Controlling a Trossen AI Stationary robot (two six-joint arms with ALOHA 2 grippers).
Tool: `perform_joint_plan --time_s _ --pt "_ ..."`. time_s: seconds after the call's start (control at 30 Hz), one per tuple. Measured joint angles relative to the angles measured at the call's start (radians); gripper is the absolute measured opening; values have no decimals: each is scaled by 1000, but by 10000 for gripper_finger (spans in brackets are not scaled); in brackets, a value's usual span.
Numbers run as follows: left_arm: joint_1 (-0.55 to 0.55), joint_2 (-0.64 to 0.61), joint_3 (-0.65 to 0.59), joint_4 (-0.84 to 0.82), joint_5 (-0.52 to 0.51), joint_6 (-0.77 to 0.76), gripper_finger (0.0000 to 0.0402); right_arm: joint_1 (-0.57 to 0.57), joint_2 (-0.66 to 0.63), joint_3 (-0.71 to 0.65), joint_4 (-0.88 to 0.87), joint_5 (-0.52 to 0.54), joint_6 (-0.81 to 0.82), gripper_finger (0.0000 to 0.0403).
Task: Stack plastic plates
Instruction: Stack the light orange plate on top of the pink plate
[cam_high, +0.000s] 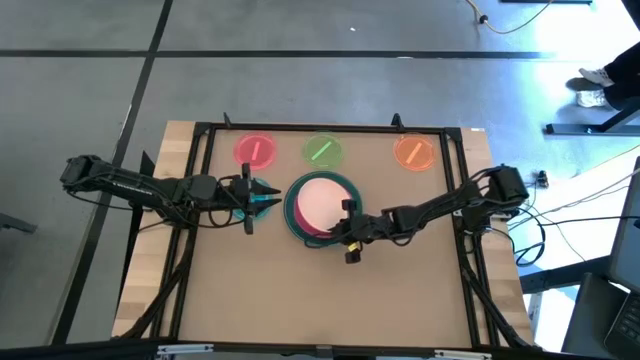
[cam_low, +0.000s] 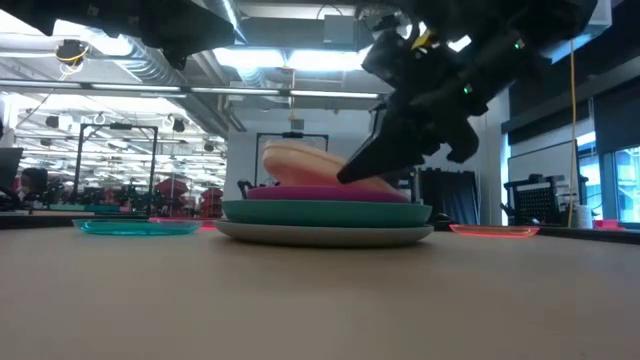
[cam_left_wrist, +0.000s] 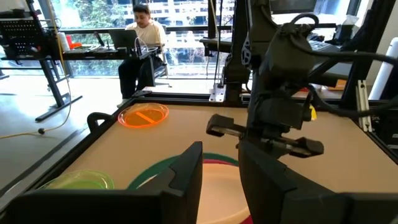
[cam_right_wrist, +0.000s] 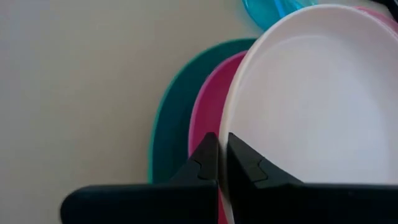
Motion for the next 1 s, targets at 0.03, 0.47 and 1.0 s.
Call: perform_joint_plan --time_s 0.03,0.47,1.0 --pt "0 0 0 0 0 0 96 0 5 0 0 5 1 5" --pt "0 0 0 0 0 0 96 1 19 0 0 19 34 72" --pt "0 0 0 -1 0 0 96 2 -31 62 -69 -51 132 147"
